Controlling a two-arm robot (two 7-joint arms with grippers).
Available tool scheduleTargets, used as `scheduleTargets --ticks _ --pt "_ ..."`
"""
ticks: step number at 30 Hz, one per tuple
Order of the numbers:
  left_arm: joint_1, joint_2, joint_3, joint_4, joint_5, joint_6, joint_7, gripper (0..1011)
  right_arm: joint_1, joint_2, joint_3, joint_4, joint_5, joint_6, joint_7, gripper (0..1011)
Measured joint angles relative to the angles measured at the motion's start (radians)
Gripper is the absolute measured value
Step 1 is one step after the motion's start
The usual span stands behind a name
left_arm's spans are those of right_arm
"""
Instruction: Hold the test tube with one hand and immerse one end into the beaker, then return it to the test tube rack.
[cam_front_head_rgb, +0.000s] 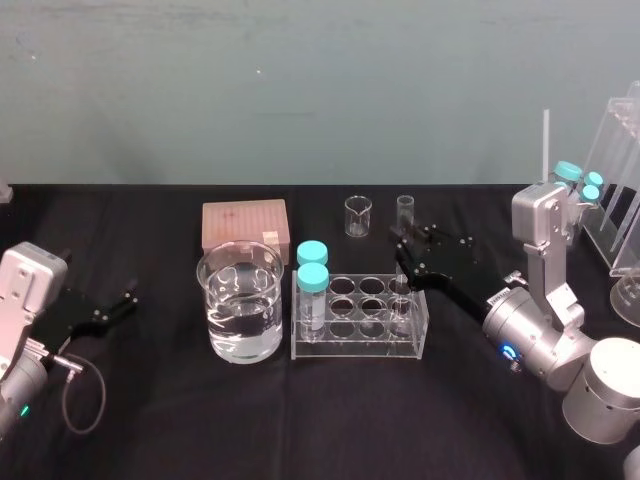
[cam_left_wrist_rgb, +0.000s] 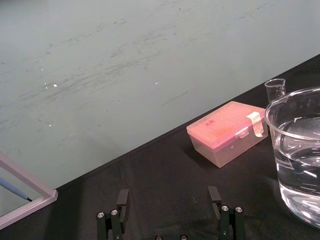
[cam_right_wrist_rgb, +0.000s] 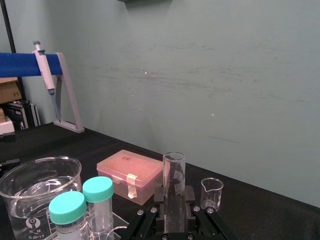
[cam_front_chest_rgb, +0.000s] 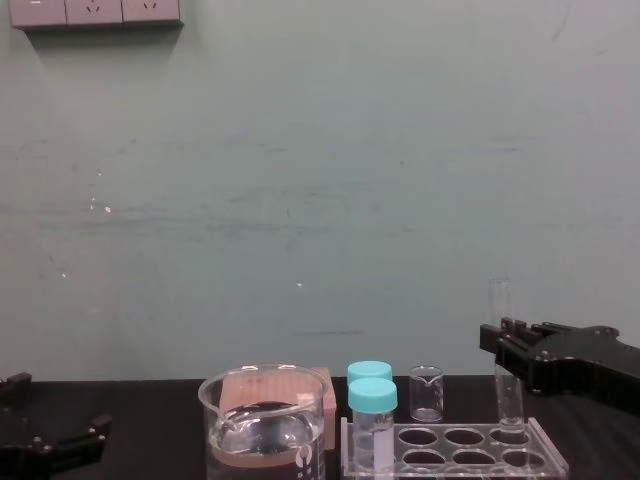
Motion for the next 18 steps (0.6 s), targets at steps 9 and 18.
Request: scheduleTargets --ticks 9,18 --pt "0.000 0.000 0.000 0.000 0.000 0.000 0.000 1000 0.006 0.000 -0.003 0.006 -0.009 -0.002 0.000 224" --pt "0.000 0.000 0.000 0.000 0.000 0.000 0.000 1000 0.005 0.000 -0.002 0.004 -0.007 -0.002 0.000 244"
